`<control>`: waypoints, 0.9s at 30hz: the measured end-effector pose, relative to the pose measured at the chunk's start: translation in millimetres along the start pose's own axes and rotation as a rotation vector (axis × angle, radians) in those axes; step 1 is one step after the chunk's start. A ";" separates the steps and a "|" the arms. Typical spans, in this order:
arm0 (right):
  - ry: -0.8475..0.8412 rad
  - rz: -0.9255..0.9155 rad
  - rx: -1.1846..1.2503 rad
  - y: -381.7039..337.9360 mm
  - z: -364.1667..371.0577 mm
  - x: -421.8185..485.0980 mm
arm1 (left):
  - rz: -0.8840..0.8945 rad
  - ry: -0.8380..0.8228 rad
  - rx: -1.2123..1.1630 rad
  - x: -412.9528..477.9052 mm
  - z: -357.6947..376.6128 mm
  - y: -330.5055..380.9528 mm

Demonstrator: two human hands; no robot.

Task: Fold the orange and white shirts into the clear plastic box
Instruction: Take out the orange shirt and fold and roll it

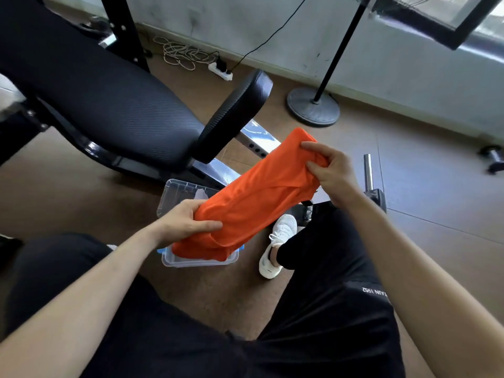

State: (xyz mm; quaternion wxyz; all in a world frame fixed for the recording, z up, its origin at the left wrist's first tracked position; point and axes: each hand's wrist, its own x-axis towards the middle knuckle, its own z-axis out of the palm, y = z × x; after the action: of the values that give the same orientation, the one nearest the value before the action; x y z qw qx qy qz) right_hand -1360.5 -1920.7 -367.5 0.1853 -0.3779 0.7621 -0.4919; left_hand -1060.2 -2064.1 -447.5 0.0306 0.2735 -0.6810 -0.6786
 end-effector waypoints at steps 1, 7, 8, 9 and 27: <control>0.004 0.024 -0.005 6.3 1.1 0.9 | 0.001 0.007 -0.032 -2.6 -0.7 -1.3; 0.018 0.111 -0.082 29.5 25.8 2.2 | -0.074 0.098 -0.232 -13.5 -7.5 -10.1; 0.021 0.102 -0.109 31.3 32.0 0.9 | -0.099 0.108 -0.268 -15.3 -9.0 -11.8; 0.017 0.084 -0.147 32.8 38.0 -0.6 | -0.123 0.121 -0.296 -16.7 -11.1 -14.4; -0.599 -0.853 -0.535 -1.3 143.5 -91.3 | -0.371 0.140 -0.706 -13.5 -24.4 -13.3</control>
State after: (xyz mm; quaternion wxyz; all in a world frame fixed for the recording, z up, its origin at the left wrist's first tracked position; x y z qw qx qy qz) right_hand -1207.2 -1939.3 -438.6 0.0764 -0.8076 0.5547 -0.1851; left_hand -1034.2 -2079.7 -453.6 0.0459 0.4100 -0.3412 -0.8446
